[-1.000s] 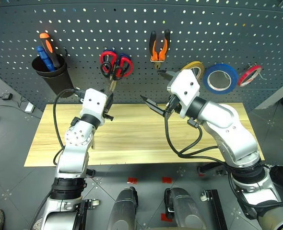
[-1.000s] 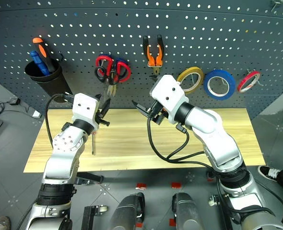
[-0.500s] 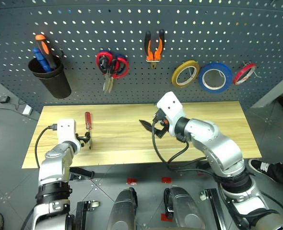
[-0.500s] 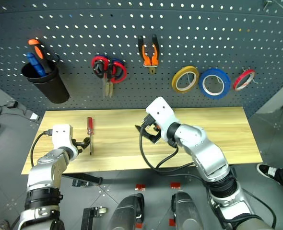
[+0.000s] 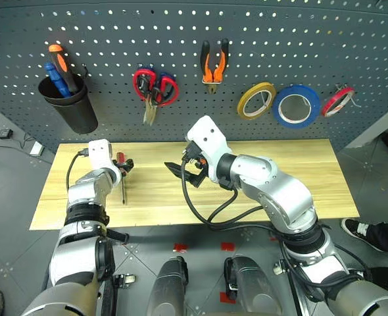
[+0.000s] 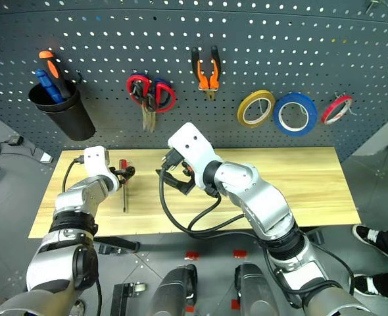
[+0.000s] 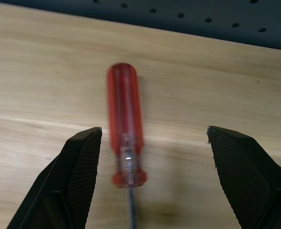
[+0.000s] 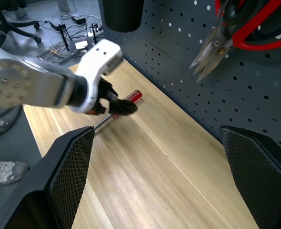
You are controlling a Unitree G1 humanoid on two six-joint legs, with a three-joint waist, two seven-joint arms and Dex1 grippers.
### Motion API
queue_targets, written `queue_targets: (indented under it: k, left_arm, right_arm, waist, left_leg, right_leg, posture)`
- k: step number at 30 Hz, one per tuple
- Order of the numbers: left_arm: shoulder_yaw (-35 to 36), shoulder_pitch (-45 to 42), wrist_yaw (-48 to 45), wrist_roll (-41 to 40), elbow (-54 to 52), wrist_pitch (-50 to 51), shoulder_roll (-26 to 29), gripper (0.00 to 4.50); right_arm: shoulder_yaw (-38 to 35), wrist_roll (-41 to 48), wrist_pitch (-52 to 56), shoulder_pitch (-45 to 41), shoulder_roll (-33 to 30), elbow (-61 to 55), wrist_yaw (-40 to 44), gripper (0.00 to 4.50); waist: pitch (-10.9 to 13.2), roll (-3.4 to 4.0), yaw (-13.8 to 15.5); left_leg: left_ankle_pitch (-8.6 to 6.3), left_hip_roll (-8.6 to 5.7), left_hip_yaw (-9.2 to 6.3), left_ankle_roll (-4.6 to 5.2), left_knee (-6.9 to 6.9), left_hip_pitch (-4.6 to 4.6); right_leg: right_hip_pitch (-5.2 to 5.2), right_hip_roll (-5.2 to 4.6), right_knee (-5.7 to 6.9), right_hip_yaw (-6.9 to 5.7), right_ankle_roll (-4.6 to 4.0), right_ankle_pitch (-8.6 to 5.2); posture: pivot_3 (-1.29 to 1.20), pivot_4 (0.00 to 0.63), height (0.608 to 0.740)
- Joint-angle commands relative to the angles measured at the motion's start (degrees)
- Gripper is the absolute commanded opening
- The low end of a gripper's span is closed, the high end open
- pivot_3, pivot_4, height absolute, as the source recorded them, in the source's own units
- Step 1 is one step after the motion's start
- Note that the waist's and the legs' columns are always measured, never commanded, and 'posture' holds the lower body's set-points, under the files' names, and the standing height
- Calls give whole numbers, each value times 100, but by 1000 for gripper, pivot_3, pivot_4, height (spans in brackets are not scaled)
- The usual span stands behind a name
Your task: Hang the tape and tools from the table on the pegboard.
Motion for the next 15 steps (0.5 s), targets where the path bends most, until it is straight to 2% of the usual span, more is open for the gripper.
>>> queue_targets:
  k: [1,8,11,15]
  left_arm:
    - [163,-197,246,-119,444,4,99,3722]
    - [324,-496,471,-266,1084,-114,193,3722]
    - [246,-512,452,-238,1205,-122,206,3154]
    - [109,-446,284,-155,1208,-185,255,1970]
  right_arm:
    - [-135,175,184,-136,18,-214,54,4500]
    - [-246,238,422,-280,-67,-219,-36,4500]
    - [-280,260,527,-303,-86,-254,-37,4500]
    - [-297,306,608,-278,-176,-286,28,4500]
  waist:
    - [27,-1,-8]
    - [95,-6,-5]
    - [97,-6,-9]
    - [97,-5,-9]
  left_leg:
    - [0,1,-1,0,-1,0]
    - [0,2,3,-1,-4,-3]
    - [0,1,6,-1,-7,-3]
    - [0,2,7,-2,-9,-3]
  right_leg:
    - [-1,0,0,-1,0,0]
    - [-8,-3,-3,-1,0,0]
    - [-8,-4,-7,0,0,0]
    - [-8,-5,-10,-1,0,0]
  posture:
    - [-126,368,740]
    - [-142,372,740]
    - [-156,367,740]
    - [-157,352,740]
